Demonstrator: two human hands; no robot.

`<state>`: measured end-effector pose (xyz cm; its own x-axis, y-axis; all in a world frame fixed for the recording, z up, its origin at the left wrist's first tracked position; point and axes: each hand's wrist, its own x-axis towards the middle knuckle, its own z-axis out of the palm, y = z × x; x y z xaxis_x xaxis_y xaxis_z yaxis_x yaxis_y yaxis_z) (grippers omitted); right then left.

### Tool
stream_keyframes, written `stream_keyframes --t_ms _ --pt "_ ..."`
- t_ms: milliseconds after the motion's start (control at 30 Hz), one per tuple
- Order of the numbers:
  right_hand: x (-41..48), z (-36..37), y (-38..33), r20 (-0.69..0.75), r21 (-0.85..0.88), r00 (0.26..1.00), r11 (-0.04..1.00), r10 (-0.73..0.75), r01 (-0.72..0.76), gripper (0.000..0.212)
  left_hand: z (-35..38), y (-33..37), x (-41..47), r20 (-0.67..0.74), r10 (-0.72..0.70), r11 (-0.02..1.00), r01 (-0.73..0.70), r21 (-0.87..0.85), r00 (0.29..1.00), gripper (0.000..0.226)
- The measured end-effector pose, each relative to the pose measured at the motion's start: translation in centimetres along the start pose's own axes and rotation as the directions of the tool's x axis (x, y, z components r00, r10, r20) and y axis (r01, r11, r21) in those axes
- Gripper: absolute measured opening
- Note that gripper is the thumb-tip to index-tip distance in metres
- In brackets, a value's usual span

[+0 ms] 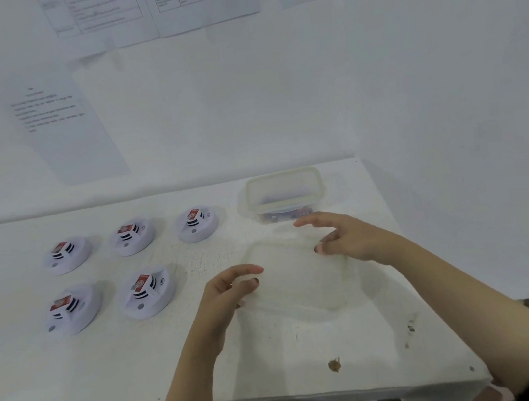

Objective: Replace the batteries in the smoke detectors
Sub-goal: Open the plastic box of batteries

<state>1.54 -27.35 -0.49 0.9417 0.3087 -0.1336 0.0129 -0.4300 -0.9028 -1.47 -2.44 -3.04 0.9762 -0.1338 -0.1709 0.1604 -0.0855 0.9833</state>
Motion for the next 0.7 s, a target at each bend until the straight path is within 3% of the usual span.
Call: stream_keyframes --t_ms 133,233,533,700 --pt "-0.5 0.0 0.4 -0.115 -0.150 0.993 0.988 0.004 -0.022 0.041 0.6 -1.0 -1.5 -0.043 0.017 0.999 -0.016 0.027 0.999 0.015" --pt "-1.6 0.2 1.0 -0.141 -0.175 0.990 0.984 0.007 -0.032 0.036 1.1 -1.6 -1.8 -0.123 0.012 1.000 -0.011 0.008 0.992 0.028" --pt "-5.2 0.4 2.9 -0.197 0.108 0.980 0.992 -0.041 0.064 0.028 1.5 -1.4 -3.0 -0.148 -0.008 1.000 0.003 -0.028 0.989 0.023" --pt "-6.7 0.2 3.5 -0.101 0.212 0.992 0.973 -0.070 0.090 0.051 0.9 -1.1 -3.5 -0.129 -0.002 0.999 -0.004 -0.048 0.992 0.027"
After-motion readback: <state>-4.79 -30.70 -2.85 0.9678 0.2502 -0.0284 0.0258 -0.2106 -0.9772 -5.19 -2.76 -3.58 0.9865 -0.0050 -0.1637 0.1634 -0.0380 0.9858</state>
